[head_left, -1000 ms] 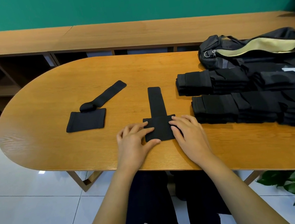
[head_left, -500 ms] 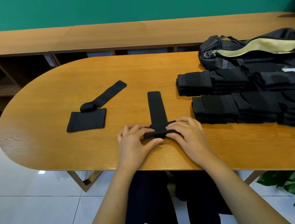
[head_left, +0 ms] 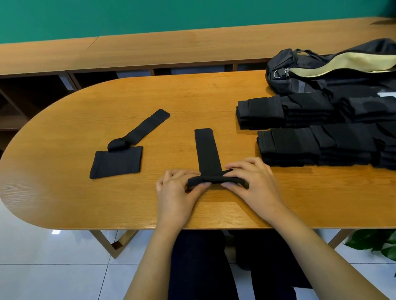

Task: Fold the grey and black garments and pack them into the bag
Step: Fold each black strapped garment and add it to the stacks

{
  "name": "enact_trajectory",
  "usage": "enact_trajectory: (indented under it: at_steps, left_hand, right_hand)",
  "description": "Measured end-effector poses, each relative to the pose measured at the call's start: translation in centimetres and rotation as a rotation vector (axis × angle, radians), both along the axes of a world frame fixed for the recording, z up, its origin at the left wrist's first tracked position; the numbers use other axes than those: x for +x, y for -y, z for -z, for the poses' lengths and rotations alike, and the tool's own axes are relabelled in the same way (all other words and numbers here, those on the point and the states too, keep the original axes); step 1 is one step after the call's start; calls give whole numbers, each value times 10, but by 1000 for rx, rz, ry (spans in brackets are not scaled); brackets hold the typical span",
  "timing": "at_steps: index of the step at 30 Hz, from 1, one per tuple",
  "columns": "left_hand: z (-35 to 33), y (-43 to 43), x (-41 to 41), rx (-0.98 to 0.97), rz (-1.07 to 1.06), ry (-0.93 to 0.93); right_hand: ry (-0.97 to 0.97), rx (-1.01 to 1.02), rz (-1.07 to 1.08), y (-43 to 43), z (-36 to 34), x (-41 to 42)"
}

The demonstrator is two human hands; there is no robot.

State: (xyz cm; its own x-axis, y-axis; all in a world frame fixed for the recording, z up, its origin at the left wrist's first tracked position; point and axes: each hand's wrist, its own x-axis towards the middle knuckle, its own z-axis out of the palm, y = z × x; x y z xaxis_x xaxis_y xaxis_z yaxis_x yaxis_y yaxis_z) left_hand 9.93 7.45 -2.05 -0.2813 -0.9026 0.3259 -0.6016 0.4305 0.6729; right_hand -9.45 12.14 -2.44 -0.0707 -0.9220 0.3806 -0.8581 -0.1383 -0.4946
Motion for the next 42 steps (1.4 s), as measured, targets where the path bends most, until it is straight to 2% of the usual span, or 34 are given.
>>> enact_trajectory:
  at_steps: [10,15,21,25,37,42]
  left_hand:
    - [-3,-4,-1,64,-47,-136]
    - [1,-3,-1,57,-39,-126]
    - [4,0,0,46,-114,-136]
    - [2,-1,-2,42,-136,-147]
    - [2,0,-1,12,-148,-17]
    - [-1,0,0,0,45,83]
  right_hand:
    - [56,4,58,-3,-1,2]
    - [36,3,57,-1,-2,1]
    - [104,121,197,-1,0,1]
    - [144,118,207,-2,-2,2]
    - [146,-15,174,1,2,1]
    - [32,48,137,2,3,0]
